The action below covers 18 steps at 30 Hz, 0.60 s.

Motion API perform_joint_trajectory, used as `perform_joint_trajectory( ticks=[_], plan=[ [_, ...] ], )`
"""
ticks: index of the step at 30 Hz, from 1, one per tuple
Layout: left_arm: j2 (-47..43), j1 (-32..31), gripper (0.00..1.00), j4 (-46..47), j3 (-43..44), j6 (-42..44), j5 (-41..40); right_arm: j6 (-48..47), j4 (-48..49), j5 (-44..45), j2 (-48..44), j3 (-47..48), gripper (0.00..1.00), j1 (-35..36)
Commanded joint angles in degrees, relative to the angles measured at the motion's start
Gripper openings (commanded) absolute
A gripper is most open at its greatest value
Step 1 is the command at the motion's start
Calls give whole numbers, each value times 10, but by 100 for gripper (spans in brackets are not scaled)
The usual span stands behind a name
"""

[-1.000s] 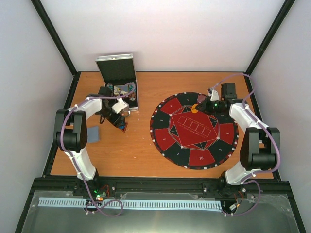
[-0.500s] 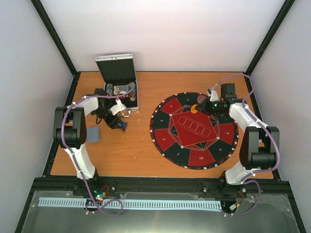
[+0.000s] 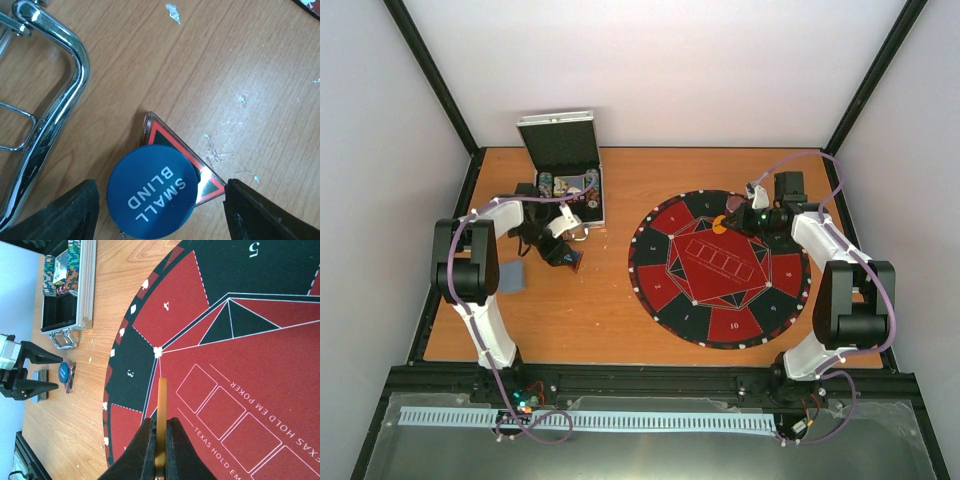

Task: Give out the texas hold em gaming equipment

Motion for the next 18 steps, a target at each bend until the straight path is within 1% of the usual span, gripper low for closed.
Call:
perform_joint_trajectory(
  ticks=[1,8,11,14,18],
  plan=[
    [6,-4,70,-1,2,25,31,-6,1,-14,-2,17,3,-4],
    [0,-17,69,43,-42,20,-16,-7,1,-17,1,17,3,-3],
    [-11,-18,64,64,-55,19,-32,-7,2,-18,3,18,3,-3],
    [-14,-18,57,65,-53,17,-28,-7,1,-20,5,19,3,-3],
    [-10,-17,54,66,-59,17,-30,-9,2,-19,1,18,3,-4]
  ],
)
